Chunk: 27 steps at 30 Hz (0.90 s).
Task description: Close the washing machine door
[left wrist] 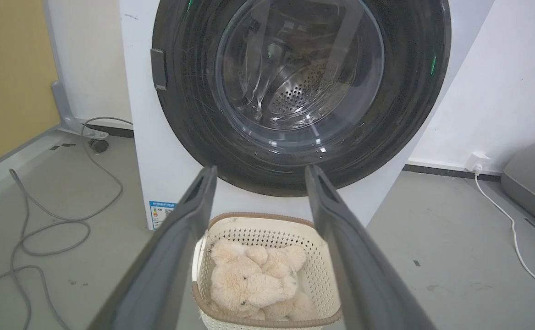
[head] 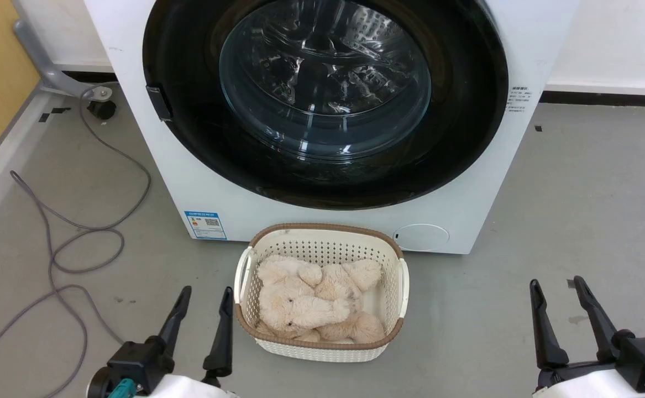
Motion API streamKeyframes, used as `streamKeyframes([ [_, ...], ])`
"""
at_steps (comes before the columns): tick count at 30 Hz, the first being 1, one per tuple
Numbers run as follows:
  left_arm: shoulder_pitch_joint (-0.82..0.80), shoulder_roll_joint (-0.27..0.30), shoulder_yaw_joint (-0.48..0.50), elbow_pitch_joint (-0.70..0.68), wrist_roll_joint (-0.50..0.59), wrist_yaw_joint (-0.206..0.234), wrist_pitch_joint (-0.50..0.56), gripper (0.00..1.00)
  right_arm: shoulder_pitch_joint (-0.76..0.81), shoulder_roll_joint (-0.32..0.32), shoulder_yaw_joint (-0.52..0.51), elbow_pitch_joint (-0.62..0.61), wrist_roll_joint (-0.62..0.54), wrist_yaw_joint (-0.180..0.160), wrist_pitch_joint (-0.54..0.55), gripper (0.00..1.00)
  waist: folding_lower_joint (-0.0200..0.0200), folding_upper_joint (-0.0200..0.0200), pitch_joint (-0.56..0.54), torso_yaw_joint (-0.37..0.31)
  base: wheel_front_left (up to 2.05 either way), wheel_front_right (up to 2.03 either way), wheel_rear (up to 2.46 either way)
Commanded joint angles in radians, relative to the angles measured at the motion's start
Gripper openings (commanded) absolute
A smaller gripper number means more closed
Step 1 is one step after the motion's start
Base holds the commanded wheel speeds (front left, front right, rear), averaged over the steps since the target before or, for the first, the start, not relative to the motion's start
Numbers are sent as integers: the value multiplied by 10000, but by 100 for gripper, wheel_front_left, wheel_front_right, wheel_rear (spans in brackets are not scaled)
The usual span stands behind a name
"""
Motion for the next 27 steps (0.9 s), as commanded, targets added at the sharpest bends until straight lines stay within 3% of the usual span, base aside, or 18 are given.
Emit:
streamKeyframes([
  [1, 60, 1, -83, 5, -7, -42, -44, 100, 82, 49, 33, 22, 111, -7, -36, 100, 1, 0, 27, -6, 0, 0, 0],
  [2, 0, -2, -88, 11, -13, 0, 0, 0, 0, 0, 23, 17, 19, 0, -2, 0, 1, 0, 30, -6, 0, 0, 0],
  [27, -46, -3, 25, -228, 386, 234, 486, 0, -83, 8, 151, -139, -188, -1, 475, 0, 1, 0, -67, -83, 0, 0, 0],
])
